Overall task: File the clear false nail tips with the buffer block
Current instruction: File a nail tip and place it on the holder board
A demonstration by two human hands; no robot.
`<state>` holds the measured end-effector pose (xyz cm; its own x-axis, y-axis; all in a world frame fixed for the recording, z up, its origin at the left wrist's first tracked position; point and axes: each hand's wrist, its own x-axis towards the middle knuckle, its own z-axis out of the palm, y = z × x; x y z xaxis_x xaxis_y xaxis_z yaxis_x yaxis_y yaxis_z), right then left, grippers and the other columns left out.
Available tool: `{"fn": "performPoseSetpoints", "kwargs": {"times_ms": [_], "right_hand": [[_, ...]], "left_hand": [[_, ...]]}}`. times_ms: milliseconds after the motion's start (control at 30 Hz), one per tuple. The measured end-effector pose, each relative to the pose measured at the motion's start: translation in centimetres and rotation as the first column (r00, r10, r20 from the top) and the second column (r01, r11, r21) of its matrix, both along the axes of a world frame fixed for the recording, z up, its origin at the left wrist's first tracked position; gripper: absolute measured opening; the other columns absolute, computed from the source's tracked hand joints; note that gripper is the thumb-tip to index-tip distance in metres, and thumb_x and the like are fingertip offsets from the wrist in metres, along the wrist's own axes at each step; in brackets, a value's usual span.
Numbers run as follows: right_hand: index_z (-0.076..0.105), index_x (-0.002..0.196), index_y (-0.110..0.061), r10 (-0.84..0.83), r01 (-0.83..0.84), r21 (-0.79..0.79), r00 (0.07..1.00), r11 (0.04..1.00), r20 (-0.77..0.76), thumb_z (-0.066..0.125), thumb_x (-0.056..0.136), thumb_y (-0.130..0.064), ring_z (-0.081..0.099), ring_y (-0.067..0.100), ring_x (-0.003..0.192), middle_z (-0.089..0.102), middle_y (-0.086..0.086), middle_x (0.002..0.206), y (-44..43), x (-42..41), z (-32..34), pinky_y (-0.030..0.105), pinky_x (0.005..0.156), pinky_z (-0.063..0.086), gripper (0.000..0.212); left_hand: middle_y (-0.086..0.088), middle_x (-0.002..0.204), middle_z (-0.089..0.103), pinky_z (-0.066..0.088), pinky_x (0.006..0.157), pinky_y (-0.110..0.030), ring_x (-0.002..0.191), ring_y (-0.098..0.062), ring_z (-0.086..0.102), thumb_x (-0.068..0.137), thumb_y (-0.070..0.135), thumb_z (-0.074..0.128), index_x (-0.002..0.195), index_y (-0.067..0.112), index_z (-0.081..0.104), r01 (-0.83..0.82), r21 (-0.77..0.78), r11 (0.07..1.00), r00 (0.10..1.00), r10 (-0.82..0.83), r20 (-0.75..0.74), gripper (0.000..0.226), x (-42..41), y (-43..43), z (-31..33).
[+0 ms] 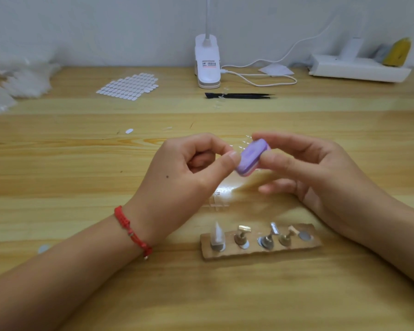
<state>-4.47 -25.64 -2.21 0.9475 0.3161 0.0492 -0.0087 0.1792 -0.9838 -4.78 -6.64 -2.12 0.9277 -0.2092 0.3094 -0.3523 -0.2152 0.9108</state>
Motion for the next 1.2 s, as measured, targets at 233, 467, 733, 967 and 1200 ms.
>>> {"fn": "performPoseSetpoints", "kwargs": {"times_ms": [233,467,733,967,1200], "right_hand": [[0.075,0.104,-0.019,0.065,-0.063,-0.063,0.998,0.996,0.023,0.079,0.07,-0.024,0.071,0.016,0.075,0.075,0.006,0.092,0.1,-0.1,0.1,0.023,0.061,0.057,0.035],[0.079,0.093,-0.015,-0.01,0.01,0.014,1.0,1.0,-0.014,0.083,0.065,-0.019,0.068,0.011,0.069,0.075,0.006,0.087,0.2,-0.1,0.2,0.019,0.056,0.054,0.029],[0.079,0.093,-0.018,0.023,-0.023,0.022,1.0,0.999,-0.01,0.073,0.07,-0.022,0.068,0.008,0.07,0.075,0.001,0.084,0.2,0.0,0.3,0.018,0.056,0.054,0.024],[0.078,0.094,-0.023,0.043,-0.043,0.011,0.999,0.999,0.019,0.08,0.068,-0.019,0.068,0.009,0.067,0.075,0.001,0.085,0.2,0.0,0.3,0.02,0.056,0.055,0.027],[0.08,0.088,-0.026,0.056,-0.057,-0.047,0.998,0.997,-0.017,0.078,0.066,-0.017,0.066,0.008,0.063,0.073,-0.003,0.081,0.1,0.0,0.4,0.019,0.057,0.054,0.024]], "left_hand": [[0.002,0.057,0.024,0.025,0.05,-0.019,0.053,-0.013,0.026,0.08,0.027,0.061,0.069,0.019,0.064,-0.01,0.009,1.0,1.0,0.01,0.019,0.014,0.0,0.1,0.0],[-0.003,0.058,0.026,0.025,0.049,-0.017,0.053,-0.016,0.025,0.082,0.024,0.059,0.07,0.017,0.061,0.093,0.055,0.994,0.995,-0.095,0.027,0.014,-0.2,-0.1,0.0],[-0.009,0.059,0.026,0.025,0.051,-0.023,0.056,-0.03,0.027,0.082,0.023,0.061,0.071,0.016,0.062,0.047,0.039,0.998,0.995,-0.051,0.087,0.013,-0.3,-0.1,0.1],[-0.005,0.057,0.025,0.027,0.052,-0.025,0.054,-0.023,0.027,0.082,0.024,0.062,0.072,0.013,0.063,-0.072,-0.01,0.997,0.989,0.073,0.132,0.015,0.0,0.0,0.2],[0.002,0.055,0.029,0.03,0.051,-0.02,0.05,-0.007,0.028,0.086,0.021,0.068,0.081,0.006,0.069,-0.286,-0.137,0.948,0.943,0.304,0.134,0.016,1.4,1.7,0.8]]}}
